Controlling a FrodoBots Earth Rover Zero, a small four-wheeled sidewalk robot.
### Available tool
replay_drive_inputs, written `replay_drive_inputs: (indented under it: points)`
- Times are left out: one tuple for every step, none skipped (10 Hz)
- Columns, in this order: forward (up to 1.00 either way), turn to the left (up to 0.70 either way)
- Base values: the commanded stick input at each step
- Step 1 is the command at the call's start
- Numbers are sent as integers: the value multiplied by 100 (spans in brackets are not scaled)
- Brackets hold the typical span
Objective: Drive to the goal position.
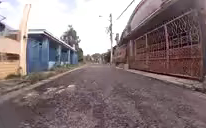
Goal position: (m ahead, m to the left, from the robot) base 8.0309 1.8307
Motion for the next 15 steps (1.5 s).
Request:
replay_drive_inputs:
  points:
    - [100,0]
    - [100,0]
    - [100,0]
    - [100,0]
    - [100,0]
    - [100,0]
    - [100,0]
    - [100,0]
    - [100,0]
    - [100,0]
    - [100,0]
    - [100,0]
    - [100,-19]
    - [100,-34]
    - [100,-13]
